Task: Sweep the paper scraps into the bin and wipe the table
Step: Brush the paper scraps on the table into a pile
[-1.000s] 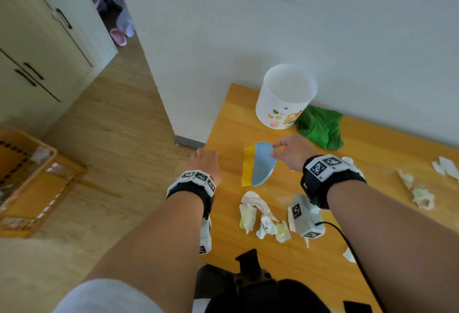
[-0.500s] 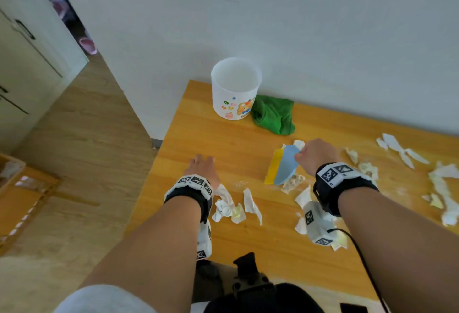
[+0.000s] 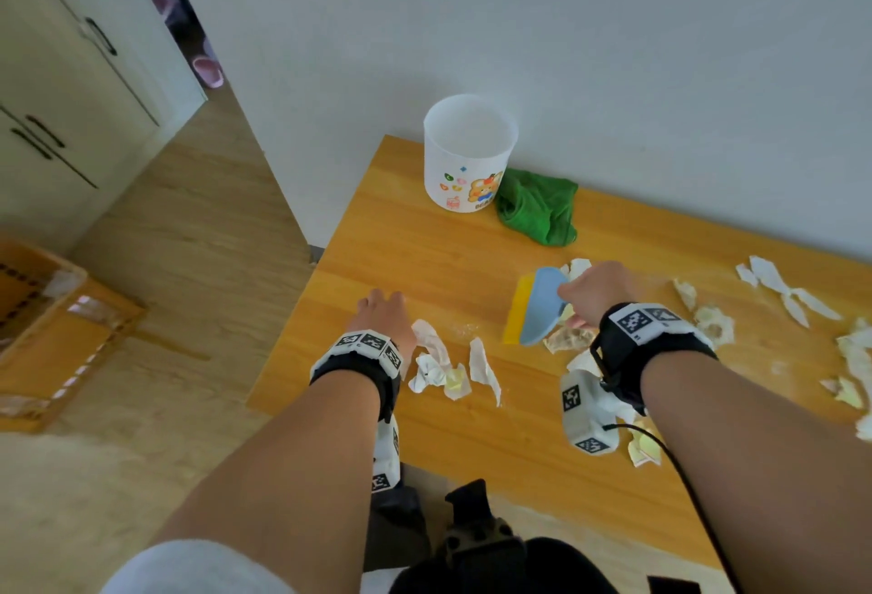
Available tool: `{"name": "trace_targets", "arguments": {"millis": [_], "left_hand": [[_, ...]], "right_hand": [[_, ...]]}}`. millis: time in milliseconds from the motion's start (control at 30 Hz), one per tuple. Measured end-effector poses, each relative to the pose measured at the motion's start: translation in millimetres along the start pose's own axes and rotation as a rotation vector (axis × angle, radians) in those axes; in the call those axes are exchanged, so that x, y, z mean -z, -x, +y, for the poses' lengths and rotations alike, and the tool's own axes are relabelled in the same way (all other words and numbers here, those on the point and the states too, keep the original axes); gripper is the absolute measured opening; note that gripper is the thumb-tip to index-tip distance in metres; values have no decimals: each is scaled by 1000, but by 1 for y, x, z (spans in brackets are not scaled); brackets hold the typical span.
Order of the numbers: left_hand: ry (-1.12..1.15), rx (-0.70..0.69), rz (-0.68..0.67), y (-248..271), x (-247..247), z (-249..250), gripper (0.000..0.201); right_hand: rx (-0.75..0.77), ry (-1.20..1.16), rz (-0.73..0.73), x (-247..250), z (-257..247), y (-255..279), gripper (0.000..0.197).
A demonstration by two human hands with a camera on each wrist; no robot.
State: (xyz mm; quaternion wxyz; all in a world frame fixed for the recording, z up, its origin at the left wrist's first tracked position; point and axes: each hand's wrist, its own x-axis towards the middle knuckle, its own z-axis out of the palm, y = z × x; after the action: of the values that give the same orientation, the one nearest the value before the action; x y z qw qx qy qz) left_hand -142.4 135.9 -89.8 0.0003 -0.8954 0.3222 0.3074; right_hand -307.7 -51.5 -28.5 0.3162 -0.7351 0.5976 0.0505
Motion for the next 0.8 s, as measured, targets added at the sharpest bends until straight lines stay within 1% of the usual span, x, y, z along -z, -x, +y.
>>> {"name": "trace_targets", "arguments": {"millis": [133,200,233,300,400,533,600,700,800], "left_hand": [[-4,-1,-6,1,0,0,53],[0,-2,-11,1,2,2,53],[0,-1,-17,2,3,3,53],[-5,3,-24,3,6,3,54],[4,24,-19,4,8,-4,55],[40,70,-5,10,7,-23,52],[61,95,-7,15,4,-34,52],[85,92,-2,23,-5,-51,57],[100,55,22,30,-11,-61,59]], "right_hand": [[-81,195,97,12,13,0,24],[-78,250,146,20,14,0,25],[-63,248,162,23,12,0,25],[-13,139,148,26,5,3,26],[73,-73,49,23,-19,11,36],[152,-197,-92,5,-58,25,23],[187,-267,-186,-9,-73,32,18],[228,-310,-324,-36,-89,44,21],[259,-323,-370,-62,-97,50,20]]}}
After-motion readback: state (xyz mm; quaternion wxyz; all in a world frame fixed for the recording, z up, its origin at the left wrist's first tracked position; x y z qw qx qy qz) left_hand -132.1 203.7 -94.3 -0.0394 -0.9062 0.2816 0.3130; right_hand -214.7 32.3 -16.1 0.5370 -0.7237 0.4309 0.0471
